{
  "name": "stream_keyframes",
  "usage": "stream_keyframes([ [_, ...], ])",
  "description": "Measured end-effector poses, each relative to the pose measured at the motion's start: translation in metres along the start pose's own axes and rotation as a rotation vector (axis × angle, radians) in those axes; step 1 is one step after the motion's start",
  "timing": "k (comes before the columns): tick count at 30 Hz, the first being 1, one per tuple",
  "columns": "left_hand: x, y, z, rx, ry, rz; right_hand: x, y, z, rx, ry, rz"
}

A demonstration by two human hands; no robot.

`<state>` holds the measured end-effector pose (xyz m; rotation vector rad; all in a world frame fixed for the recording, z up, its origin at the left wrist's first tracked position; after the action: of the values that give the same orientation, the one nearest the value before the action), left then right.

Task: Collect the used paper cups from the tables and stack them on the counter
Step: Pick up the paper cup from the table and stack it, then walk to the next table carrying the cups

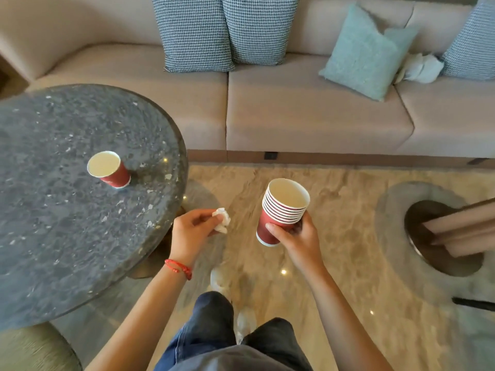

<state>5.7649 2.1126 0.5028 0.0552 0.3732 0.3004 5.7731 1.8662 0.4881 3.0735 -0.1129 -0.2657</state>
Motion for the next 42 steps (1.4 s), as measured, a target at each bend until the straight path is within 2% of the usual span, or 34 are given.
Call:
stream_keyframes([
  [7, 0.091, 0.029, 0.019, -0.017, 0.033, 0.098, 0.093, -0.064, -0.015, -0.011, 0.003, -0.094],
  [13, 0.138, 0.060, 0.047, -0.030, 0.011, 0.196, 0.153, -0.135, -0.030, -0.068, 0.000, -0.262],
  [17, 0.149, 0.089, 0.056, -0.047, 0.007, 0.317, 0.177, -0.181, -0.041, -0.102, 0.011, -0.394],
  [23, 0.150, 0.129, 0.049, -0.139, 0.040, 0.514, 0.206, -0.253, -0.052, -0.134, 0.038, -0.638],
  [35, 0.086, 0.189, 0.036, -0.342, 0.090, 1.094, 0.202, -0.398, -0.068, -0.210, 0.103, -1.267],
  [38, 0.066, 0.193, 0.025, -0.395, 0.108, 1.187, 0.188, -0.422, -0.068, -0.210, 0.127, -1.355],
  [42, 0.050, 0.198, 0.010, -0.457, 0.133, 1.250, 0.175, -0.448, -0.061, -0.195, 0.147, -1.369],
])
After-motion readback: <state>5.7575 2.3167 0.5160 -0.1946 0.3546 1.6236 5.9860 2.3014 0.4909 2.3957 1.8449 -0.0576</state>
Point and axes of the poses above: each hand's wrist, its own x-axis towards the middle knuckle, its own y-axis out of the back of the hand, z = x × y, the point moved 10 cm from there along x, towards the middle knuckle, and after that the axes turned 3 degrees about y, right-handed, at the moved point
